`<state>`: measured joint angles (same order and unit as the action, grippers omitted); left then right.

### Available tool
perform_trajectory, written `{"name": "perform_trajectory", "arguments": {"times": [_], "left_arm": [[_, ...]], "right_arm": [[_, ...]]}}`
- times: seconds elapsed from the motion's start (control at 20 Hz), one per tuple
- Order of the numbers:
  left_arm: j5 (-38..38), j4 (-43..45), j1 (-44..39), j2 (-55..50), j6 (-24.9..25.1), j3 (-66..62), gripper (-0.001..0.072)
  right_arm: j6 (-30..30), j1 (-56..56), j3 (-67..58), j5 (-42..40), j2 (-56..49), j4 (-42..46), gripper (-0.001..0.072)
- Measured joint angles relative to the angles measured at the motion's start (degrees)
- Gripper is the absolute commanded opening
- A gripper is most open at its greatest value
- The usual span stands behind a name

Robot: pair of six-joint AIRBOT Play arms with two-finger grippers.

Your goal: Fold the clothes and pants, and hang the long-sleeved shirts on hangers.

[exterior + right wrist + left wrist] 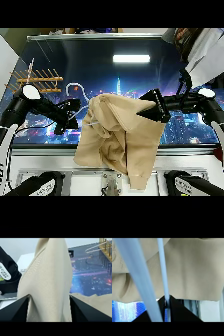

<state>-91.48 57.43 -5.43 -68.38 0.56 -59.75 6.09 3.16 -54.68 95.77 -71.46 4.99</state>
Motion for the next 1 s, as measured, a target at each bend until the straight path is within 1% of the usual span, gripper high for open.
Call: {"name": "perform_trajectory", "arguments": {"times": [0.05,0.1,0.15,0.2,0.35,0.4,0.5,0.65,0.75,0.95,1.0], "left_arm": [[-0.02,0.07,0.0,0.0,0.0,0.0,0.0022],[-0.02,0.31,-0.02,0.0,0.0,0.0,0.0022],[0.0,0.48,-0.02,0.0,0.0,0.0,0.0022],[0.0,0.76,-0.04,0.0,0.0,0.0,0.0022],[0.0,1.07,-0.07,0.0,0.0,0.0,0.0022],[-0.02,1.09,-0.07,0.0,0.0,0.0,0.0022],[0.07,1.11,-0.09,0.0,0.17,0.0,0.0022],[0.22,1.11,-0.09,0.0,0.13,0.0,0.0022],[0.44,1.11,-0.07,0.02,-0.02,0.0,0.0022],[0.7,1.11,-0.07,0.02,-0.04,-0.04,0.0022],[0.7,1.11,-0.07,0.02,-0.07,-0.04,0.0023]], "right_arm": [[0.0,0.0,0.0,-0.04,0.0,0.9,0.0412],[0.0,0.0,0.0,-0.37,0.0,1.97,0.0303],[0.0,0.0,0.0,-0.72,0.0,3.08,0.023],[0.0,-0.02,0.0,-0.9,0.0,4.28,0.024],[0.0,-0.07,0.0,-1.2,0.0,6.25,0.0232],[0.02,-0.07,0.0,-1.31,0.0,6.64,0.0032],[0.17,-0.07,0.0,-1.4,-0.02,7.1,0.0031],[3.19,-0.07,0.0,-1.44,-0.02,7.5,0.0031],[7.32,-0.07,0.0,-1.44,-0.02,7.69,0.0031],[17.97,-0.07,0.04,-1.95,-0.02,7.87,0.0031],[19.58,-0.07,0.04,-2.34,-0.02,7.87,0.0031]]}}
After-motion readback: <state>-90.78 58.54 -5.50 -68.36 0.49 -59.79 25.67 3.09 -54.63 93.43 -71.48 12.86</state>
